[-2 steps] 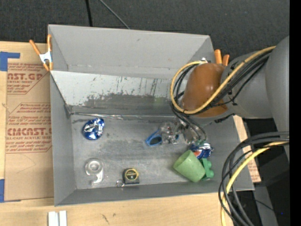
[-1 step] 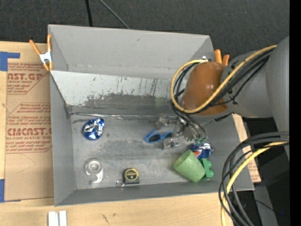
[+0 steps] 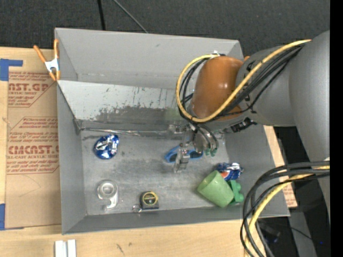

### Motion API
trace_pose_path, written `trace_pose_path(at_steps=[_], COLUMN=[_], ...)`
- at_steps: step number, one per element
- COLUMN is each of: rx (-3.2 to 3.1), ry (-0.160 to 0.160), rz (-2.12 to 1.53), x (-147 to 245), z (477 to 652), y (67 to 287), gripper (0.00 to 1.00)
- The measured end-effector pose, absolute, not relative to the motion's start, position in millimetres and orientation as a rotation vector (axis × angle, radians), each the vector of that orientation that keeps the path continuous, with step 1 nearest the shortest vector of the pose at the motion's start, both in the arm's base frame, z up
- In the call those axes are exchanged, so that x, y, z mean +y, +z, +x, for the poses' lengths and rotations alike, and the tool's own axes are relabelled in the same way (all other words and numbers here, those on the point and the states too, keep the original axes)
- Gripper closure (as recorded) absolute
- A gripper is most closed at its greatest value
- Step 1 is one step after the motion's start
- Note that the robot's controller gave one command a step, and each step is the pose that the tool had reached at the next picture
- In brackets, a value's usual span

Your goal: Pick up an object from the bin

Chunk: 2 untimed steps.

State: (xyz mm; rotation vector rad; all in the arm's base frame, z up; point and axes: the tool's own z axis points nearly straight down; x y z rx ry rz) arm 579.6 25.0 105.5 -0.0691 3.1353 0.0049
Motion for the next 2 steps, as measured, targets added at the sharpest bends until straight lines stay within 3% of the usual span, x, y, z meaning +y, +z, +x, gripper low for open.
trace_pose_path(at_steps=[1, 2], rx=[3.138, 3.137], ry=[0.000, 0.000], rz=[0.130, 0.123], x=[-42.7, -40.5], z=[580.8, 581.3], y=[69.0, 70.3], gripper=[0.00, 1.00])
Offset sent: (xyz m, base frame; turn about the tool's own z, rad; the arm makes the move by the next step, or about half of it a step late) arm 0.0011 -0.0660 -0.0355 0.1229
